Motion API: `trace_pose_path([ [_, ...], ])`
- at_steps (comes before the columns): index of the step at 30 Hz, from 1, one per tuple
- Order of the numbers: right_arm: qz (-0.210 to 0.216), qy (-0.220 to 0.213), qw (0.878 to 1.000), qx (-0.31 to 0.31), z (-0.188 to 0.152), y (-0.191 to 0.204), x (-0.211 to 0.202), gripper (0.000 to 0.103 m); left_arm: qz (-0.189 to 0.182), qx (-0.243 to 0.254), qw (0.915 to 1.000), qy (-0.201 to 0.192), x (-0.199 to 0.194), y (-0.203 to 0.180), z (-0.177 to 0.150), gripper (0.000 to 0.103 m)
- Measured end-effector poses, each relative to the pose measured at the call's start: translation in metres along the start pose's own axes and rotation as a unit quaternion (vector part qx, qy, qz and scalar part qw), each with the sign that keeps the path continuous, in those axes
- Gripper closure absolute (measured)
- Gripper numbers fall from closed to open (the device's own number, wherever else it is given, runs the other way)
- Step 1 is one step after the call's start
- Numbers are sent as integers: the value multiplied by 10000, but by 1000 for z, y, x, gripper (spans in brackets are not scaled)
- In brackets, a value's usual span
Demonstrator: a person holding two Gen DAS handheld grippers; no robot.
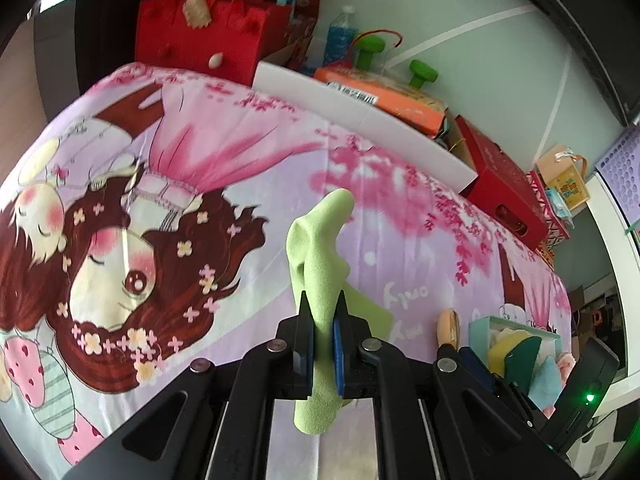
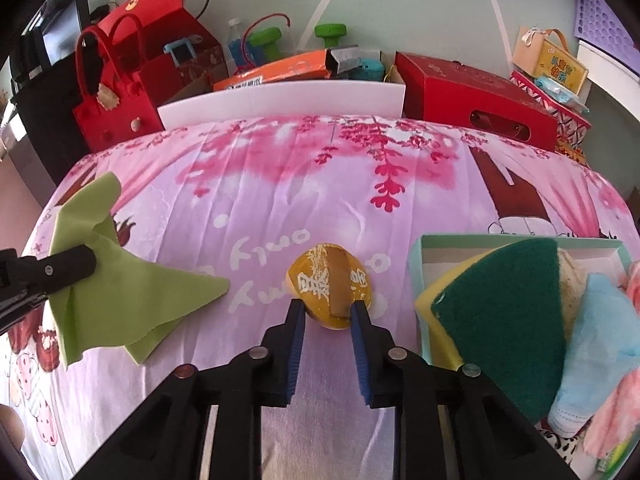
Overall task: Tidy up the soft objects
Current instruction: 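Carry the green cloth and gold round item over the tray with both tools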
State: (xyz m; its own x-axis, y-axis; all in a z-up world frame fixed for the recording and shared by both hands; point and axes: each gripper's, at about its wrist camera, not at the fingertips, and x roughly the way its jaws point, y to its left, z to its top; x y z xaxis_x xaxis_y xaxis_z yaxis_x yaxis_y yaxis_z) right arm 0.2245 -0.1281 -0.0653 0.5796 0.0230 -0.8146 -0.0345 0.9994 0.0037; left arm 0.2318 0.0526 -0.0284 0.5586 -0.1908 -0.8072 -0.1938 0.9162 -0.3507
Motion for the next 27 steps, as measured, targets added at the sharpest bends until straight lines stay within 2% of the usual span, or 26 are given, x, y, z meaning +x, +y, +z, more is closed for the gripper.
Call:
trace_pose_path([
  [7,138,-163,9996,200,3,-10,-13,85,-255,167,9989,-355,-19,-12,6,96],
  [15,268,-501,9979,300,9,-16,-41,87,-556,321,9950,-762,-49,-23,10,96],
  [19,309,-666,9967,345,9,-19,-55,87,-590,439,9929,-939,-61,-28,10,96],
  [27,305,-877,9950,380,1,-30,-84,87,-631,651,9905,-1037,-71,-40,5,96],
])
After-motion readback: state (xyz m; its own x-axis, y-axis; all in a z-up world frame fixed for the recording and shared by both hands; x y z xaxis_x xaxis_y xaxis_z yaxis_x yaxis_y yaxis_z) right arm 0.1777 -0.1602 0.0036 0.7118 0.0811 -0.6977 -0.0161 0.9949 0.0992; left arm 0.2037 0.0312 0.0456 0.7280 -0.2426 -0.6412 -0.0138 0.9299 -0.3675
